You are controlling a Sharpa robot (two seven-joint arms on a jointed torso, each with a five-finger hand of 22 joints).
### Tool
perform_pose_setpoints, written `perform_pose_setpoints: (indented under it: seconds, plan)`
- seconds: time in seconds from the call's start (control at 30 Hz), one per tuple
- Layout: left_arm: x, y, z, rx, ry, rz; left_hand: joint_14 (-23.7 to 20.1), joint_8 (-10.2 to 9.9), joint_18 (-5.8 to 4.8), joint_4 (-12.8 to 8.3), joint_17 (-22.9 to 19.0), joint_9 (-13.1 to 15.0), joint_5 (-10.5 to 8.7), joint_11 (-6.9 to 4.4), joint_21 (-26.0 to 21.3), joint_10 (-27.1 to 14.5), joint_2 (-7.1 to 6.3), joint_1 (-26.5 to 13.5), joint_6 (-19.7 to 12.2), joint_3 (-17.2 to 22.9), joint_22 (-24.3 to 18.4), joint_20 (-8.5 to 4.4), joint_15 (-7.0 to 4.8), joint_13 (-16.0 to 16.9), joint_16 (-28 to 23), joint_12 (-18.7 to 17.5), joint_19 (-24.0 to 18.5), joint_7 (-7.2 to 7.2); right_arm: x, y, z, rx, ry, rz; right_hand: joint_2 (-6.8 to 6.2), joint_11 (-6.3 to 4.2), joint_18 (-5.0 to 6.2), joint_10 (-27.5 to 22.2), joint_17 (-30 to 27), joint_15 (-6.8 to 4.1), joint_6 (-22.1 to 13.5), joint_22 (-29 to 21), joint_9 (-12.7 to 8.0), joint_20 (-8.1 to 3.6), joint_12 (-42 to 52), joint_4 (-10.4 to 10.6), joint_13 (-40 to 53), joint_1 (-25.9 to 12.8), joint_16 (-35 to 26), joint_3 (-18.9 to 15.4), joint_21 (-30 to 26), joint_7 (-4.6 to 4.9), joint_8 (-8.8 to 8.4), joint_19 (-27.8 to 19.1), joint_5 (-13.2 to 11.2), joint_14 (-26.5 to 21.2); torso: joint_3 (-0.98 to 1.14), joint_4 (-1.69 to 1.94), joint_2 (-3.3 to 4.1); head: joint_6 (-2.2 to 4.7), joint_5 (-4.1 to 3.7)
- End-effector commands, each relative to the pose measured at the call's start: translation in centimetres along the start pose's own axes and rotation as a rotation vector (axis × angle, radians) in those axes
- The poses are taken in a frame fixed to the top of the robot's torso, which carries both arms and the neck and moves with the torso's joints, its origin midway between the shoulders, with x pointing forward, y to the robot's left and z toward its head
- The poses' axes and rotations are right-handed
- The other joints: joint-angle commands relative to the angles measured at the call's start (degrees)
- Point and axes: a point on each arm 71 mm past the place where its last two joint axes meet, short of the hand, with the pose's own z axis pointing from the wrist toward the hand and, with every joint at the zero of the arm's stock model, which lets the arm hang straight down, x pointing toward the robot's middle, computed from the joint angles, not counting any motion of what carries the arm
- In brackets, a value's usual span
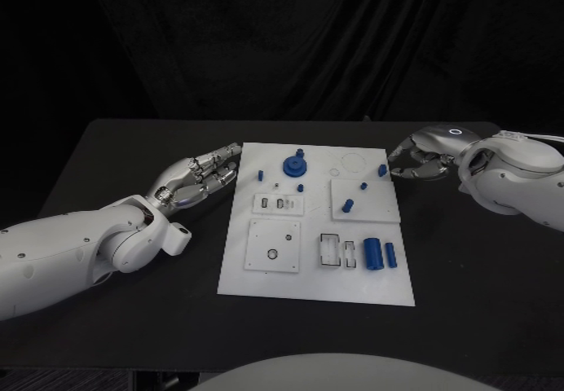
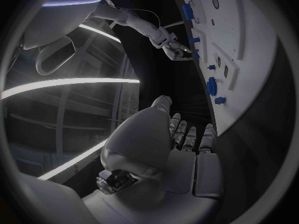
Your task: Assemble the parts on the task board
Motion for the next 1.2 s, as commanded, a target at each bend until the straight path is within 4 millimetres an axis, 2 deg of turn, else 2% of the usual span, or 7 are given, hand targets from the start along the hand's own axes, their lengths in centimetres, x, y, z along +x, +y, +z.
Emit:
perform_pose_setpoints:
  seconds: [0.03,0.9,1.2]
  plan:
    - [0.2,-0.5,0.0,0.077,0.016,-0.009,-0.07,0.13,1.12,0.04,-0.1,0.03,0.21,0.56,-0.06,-0.02,0.11,0.63,-0.1,0.39,0.06,0.53,0.32,-0.09,-0.19,-0.26,0.03,0.31,0.1,0.0,0.1,0.006,-0.014,-0.004,-0.32,0.31,0.05,5.62,11.96,0.08,0.41,12.6,0.06,-0.1,-0.17,0.33,14.32,0.08,-0.17,0.09,-0.13,-0.12,0.37,2.07,-0.16,5.2,-0.01,0.02,-0.03,-0.13,-0.02]
    - [0.2,-0.3,0.0,0.073,0.02,-0.012,-0.1,0.11,1.11,-0.08,-0.11,0.03,0.19,0.63,-0.11,-0.07,0.14,0.66,-0.15,0.55,0.04,0.54,0.33,-0.1,-0.2,-0.3,-0.03,0.52,1.1,0.3,1.3,0.005,0.007,-0.011,-0.59,0.35,0.11,5.35,11.65,0.18,-0.48,12.52,-0.17,0.02,-0.44,0.87,13.87,0.38,-0.36,-0.18,-0.39,-0.1,-0.17,1.92,-0.13,5.12,-0.05,0.05,0.02,-0.12,-0.04]
    - [0.2,-0.3,0.0,0.07,0.022,-0.014,-0.1,0.11,1.11,-0.08,-0.11,0.03,0.19,0.63,-0.11,-0.07,0.14,0.66,-0.15,0.55,0.04,0.54,0.33,-0.1,-0.2,-0.3,-0.03,0.52,1.4,0.6,1.7,-0.003,0.01,-0.012,-0.62,0.34,0.12,5.38,11.71,0.19,-0.55,12.51,-0.19,0.04,-0.41,0.88,13.91,0.48,-0.33,-0.19,-0.45,-0.1,-0.21,1.89,-0.12,5.13,0.0,-0.01,0.02,-0.15,0.05]
